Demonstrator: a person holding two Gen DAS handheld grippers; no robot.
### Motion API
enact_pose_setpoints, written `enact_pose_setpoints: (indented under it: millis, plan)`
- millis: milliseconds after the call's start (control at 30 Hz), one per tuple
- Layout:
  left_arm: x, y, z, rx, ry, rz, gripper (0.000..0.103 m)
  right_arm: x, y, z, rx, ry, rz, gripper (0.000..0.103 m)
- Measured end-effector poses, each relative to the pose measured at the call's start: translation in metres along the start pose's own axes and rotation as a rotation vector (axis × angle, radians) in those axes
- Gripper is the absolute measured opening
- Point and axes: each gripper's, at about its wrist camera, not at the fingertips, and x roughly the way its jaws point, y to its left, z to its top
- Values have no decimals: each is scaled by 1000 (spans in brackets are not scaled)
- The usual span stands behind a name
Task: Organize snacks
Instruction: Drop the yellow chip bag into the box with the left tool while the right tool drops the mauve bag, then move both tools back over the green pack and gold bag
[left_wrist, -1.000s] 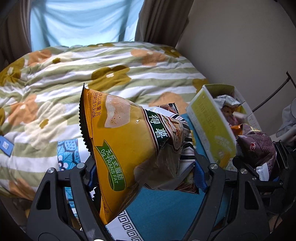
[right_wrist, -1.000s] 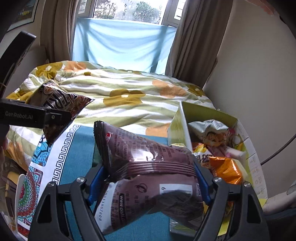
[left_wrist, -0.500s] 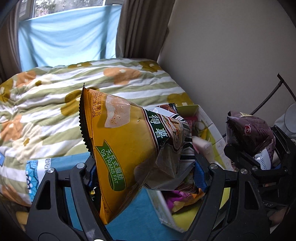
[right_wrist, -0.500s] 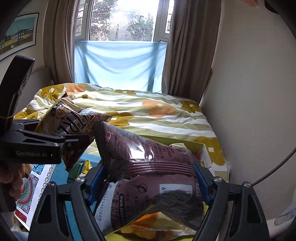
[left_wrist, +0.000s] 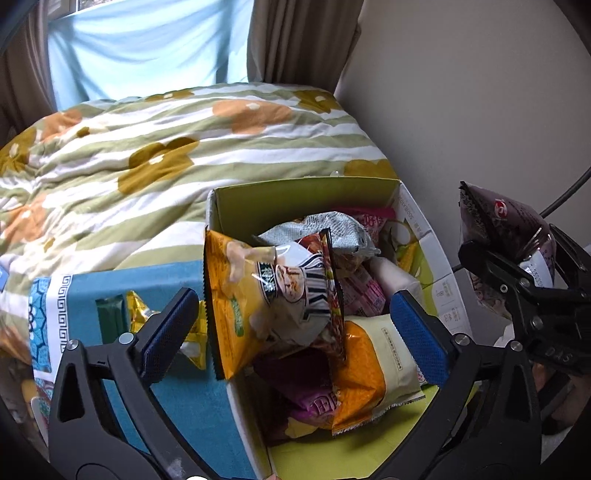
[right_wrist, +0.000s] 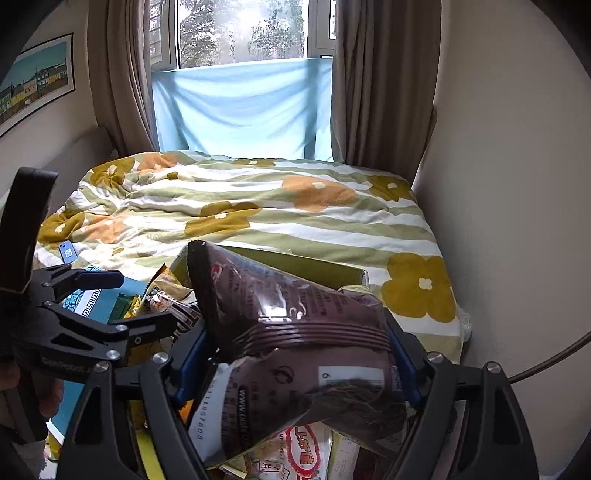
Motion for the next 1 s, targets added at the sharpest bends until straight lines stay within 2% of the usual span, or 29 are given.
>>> enact_pose_setpoints:
  millis: [333, 433, 500, 633, 800, 1000]
  plan:
    - [-17, 17, -22, -47, -17, 22, 102, 19, -17, 5, 30, 30, 54, 83]
    - [-21, 22, -28, -52, -20, 47, 102, 27, -13, 4, 15, 23, 44, 93]
    - [-26, 28, -34, -58, -21, 63, 102, 27, -11, 2, 16, -9, 59, 103]
    - [-28, 37, -50, -90, -4, 69, 102, 17, -12, -5, 52, -78, 114, 103]
    - [-35, 44, -63, -116, -2, 80, 102, 9, -2, -14, 5, -60, 96, 103]
    - [-60, 50, -68, -125, -35, 124, 102, -5, 7, -9, 1, -65, 104, 103]
